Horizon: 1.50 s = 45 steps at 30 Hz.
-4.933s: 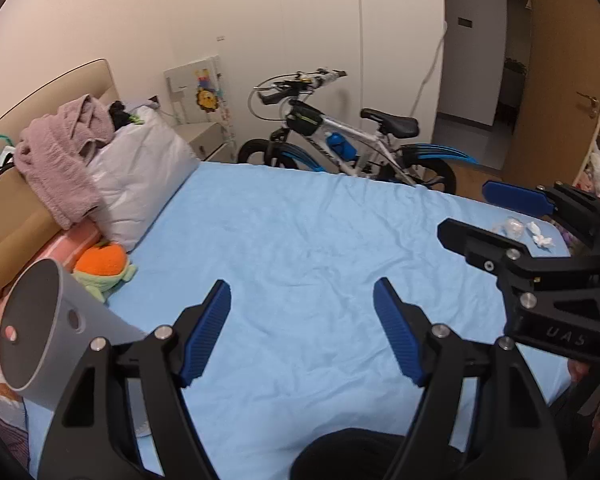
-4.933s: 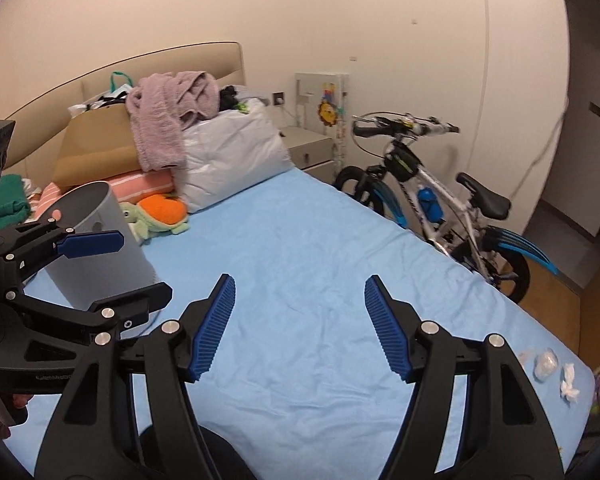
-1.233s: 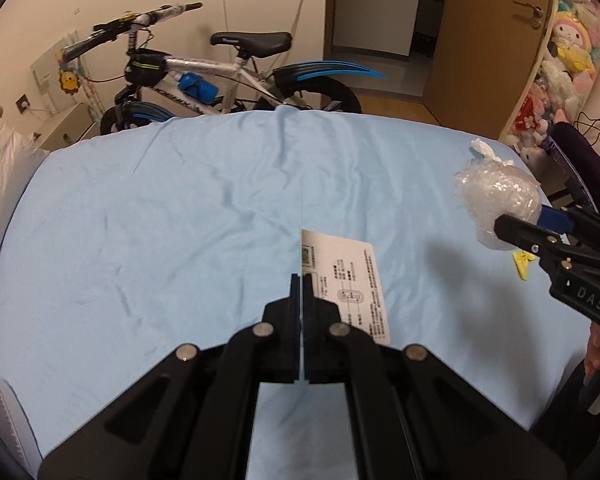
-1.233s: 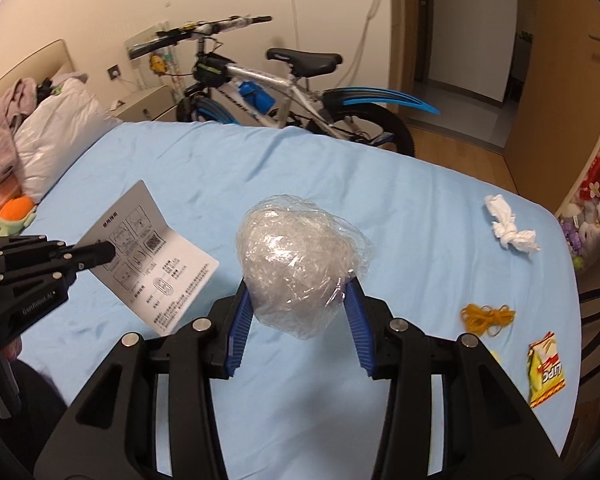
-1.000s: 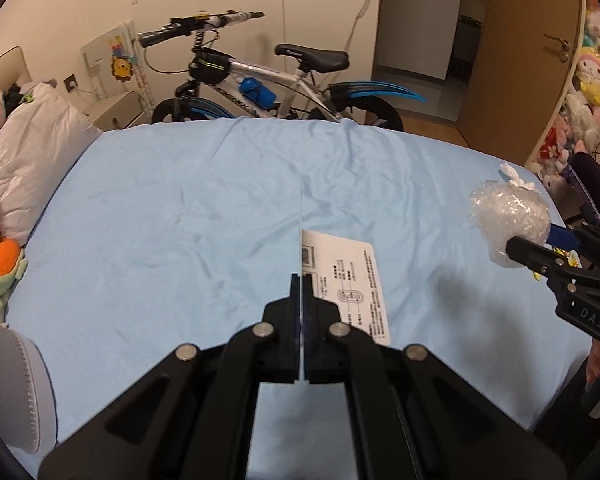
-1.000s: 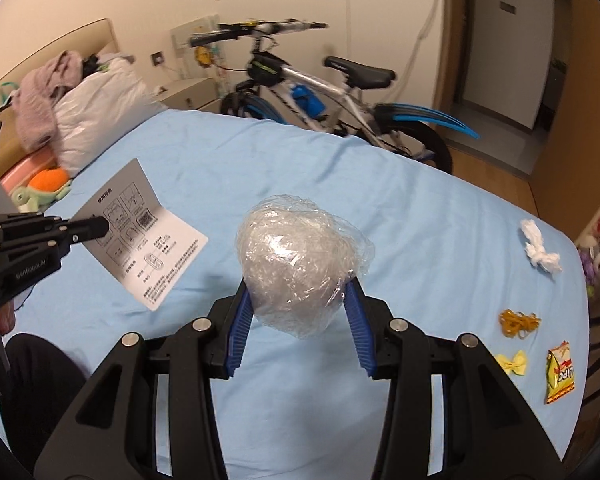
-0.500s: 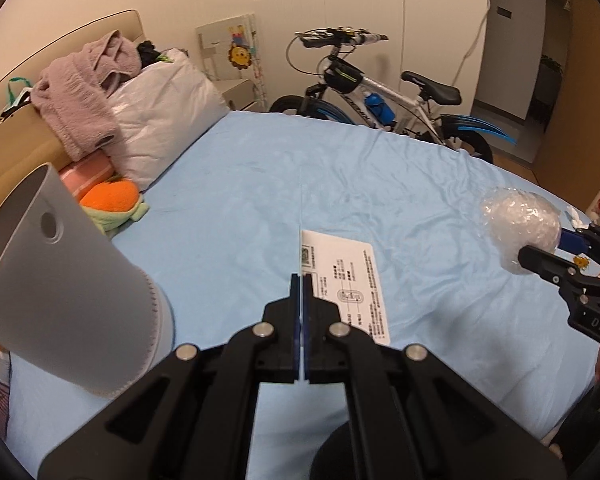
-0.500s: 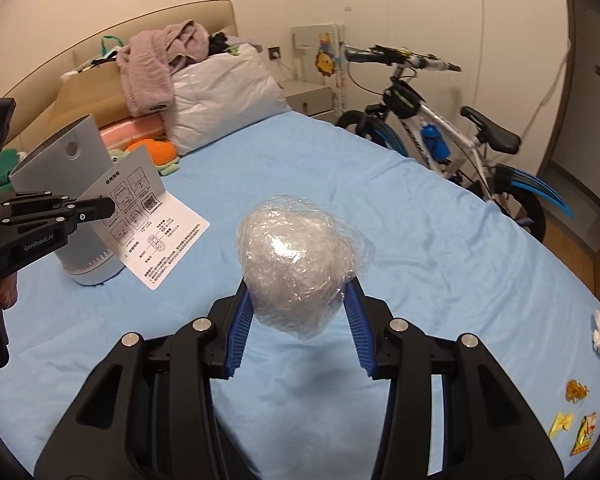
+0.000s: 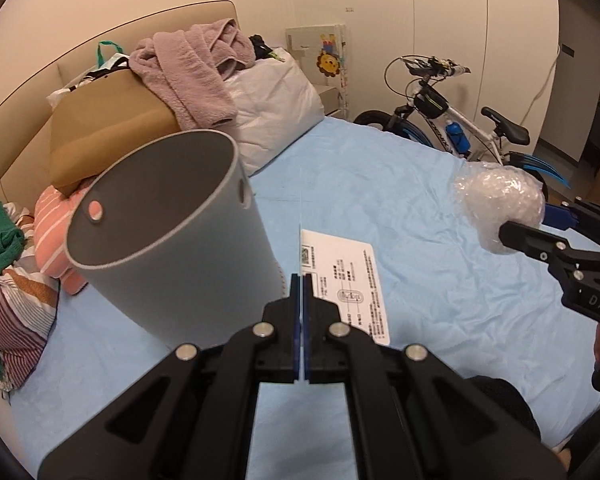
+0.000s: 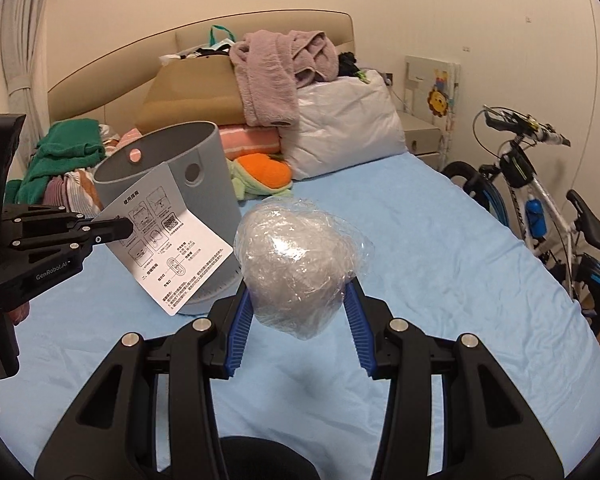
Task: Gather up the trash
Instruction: 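Carry the leaflet and plastic wrap to the grey bin and release both inside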
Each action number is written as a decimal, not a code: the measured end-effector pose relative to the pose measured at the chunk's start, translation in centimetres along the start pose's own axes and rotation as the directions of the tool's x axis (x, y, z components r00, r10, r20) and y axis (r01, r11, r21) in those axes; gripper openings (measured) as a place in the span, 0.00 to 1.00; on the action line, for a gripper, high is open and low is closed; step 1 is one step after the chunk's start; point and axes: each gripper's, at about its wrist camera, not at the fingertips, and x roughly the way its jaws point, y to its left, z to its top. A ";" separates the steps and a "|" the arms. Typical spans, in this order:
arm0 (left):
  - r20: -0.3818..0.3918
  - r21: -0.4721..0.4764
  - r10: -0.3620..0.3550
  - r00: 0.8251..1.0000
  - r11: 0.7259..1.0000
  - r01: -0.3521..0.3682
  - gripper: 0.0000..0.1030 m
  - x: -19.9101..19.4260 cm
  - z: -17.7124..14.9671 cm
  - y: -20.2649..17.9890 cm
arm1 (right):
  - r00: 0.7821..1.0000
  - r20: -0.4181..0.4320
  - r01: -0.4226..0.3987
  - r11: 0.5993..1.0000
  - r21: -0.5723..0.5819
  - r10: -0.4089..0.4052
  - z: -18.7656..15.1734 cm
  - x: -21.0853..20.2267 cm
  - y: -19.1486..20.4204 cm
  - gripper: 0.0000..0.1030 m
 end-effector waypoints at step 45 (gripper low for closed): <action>0.094 -0.067 0.313 0.945 0.949 -0.308 0.06 -3.0 10.8 16.8 | 0.966 -0.028 -0.258 0.948 -0.186 0.257 22.4 10.6 15.0 0.62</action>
